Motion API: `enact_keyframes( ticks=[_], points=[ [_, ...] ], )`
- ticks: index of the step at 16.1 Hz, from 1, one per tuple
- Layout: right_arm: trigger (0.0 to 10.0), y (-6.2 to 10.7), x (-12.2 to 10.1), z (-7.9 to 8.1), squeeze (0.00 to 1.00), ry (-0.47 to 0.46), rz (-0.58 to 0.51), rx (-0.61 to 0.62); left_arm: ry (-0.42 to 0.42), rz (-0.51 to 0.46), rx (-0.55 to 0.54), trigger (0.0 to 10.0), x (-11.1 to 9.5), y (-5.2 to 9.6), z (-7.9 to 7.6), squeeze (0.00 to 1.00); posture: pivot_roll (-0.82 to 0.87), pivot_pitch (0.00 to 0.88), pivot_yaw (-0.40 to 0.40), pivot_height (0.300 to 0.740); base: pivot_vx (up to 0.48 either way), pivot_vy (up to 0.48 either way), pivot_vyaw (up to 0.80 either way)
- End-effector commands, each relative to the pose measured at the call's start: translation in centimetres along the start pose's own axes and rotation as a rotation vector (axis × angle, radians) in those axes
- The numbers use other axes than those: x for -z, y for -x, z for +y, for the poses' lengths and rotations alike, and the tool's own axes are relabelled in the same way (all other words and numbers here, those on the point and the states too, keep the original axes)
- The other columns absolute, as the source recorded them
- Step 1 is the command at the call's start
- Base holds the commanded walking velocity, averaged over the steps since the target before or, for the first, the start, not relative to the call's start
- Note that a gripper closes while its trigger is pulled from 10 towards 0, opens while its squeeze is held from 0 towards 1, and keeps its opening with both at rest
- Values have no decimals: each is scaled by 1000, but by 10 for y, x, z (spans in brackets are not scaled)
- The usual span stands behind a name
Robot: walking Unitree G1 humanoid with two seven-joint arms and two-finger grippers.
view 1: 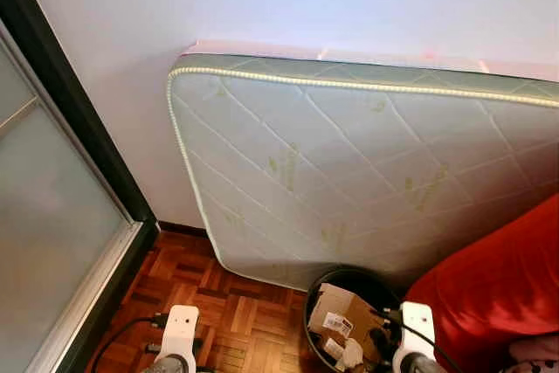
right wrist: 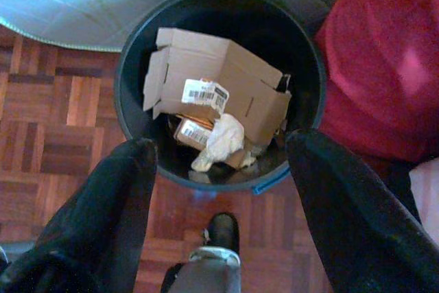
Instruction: Clean up the room
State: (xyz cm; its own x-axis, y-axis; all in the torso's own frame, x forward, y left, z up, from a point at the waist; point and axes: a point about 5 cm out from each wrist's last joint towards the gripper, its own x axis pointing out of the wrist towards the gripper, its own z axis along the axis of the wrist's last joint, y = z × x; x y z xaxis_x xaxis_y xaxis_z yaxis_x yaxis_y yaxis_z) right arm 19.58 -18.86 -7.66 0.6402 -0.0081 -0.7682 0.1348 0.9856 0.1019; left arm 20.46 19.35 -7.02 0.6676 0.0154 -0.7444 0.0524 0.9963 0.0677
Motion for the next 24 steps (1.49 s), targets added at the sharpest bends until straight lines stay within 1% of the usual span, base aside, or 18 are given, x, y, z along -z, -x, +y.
enact_keyframes(
  ticks=[1, 6, 10, 12, 18, 24],
  points=[
    [10000, 1, 5, 1, 0, -5, 9, -12, -14, 49, -1, 10000, 12, 2, -2, 0, -15, 0, -15, 740, 0, 0, 0],
    [10000, 2, 10, 2, 0, 14, 23, -30, -6, 57, -4, 10000, 20, 4, -7, 0, -11, 0, -19, 740, 0, 0, 0],
    [10000, 7, 25, -7, 0, 18, 61, -25, -2, 71, -13, 10000, 27, 7, -6, 0, -27, 0, -6, 740, 0, 0, 0],
    [10000, 9, 29, -9, 0, 15, 68, -20, -1, 76, -13, 10000, 29, 7, -5, 0, -37, 0, 1, 740, 0, 0, 0],
    [10000, 8, 33, 0, 0, 20, 82, -30, -1, 73, -8, 10000, 33, 9, -4, 0, -45, 0, 7, 740, 0, 0, 0],
    [10000, 8, 32, -1, 0, 28, 83, -29, 0, 57, -15, 10000, 27, 7, -3, 0, -13, 0, 2, 740, 0, 0, 0]
  ],
)
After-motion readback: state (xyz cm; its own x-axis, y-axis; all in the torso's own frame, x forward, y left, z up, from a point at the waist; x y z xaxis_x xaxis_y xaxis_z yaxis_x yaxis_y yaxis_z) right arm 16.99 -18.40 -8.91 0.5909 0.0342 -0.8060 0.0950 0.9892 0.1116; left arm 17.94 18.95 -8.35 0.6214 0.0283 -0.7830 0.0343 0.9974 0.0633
